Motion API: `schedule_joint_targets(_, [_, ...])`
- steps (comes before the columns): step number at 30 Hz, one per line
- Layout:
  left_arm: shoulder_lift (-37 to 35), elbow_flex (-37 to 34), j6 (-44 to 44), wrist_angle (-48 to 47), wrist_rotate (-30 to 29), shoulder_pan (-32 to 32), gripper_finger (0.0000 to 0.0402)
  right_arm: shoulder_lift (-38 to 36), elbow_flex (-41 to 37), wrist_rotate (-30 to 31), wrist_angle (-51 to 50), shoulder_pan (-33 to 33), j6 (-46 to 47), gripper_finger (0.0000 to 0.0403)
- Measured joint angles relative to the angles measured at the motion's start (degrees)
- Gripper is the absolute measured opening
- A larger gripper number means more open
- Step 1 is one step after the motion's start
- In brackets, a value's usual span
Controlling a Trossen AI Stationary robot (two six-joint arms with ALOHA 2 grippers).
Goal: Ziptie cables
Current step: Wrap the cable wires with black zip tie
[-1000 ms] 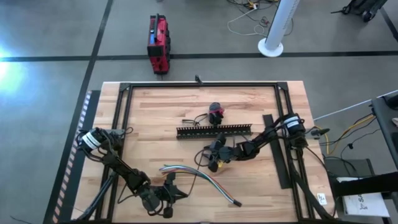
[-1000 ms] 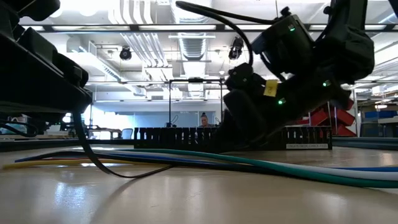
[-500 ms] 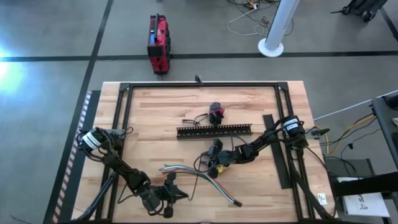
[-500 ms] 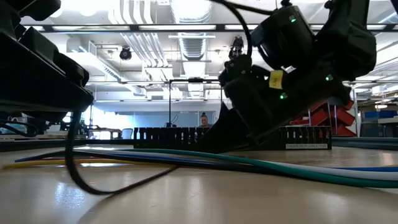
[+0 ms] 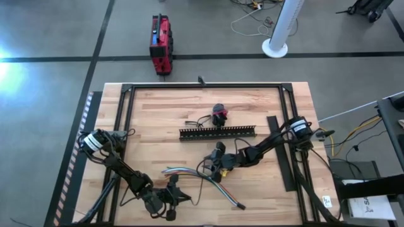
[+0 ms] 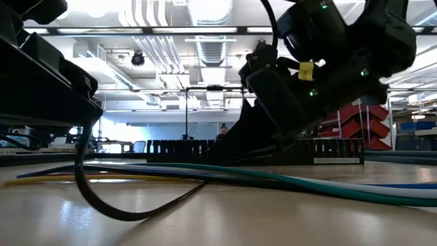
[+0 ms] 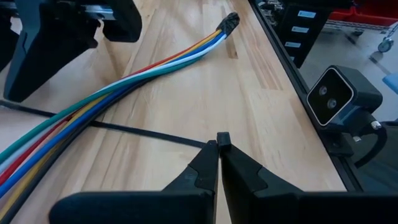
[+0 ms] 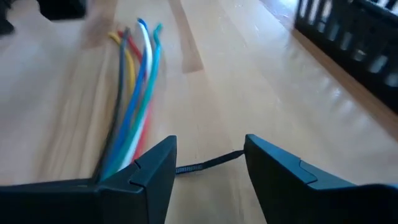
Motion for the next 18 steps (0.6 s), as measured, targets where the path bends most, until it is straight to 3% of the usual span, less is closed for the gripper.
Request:
schedule_joint_targets(8, [0.02,0.00,0.12,-0.01,0.08,0.01,0.0000,-6.78,-0.25,5.78,-15.57,0.00,5.41,0.0176])
schedule_joint_targets(18, [0.04,0.00,0.22,-0.50,0.11,0.02,0.0000,-3.62,-0.36,3.53,-10.11,-1.93,14.31,0.0176])
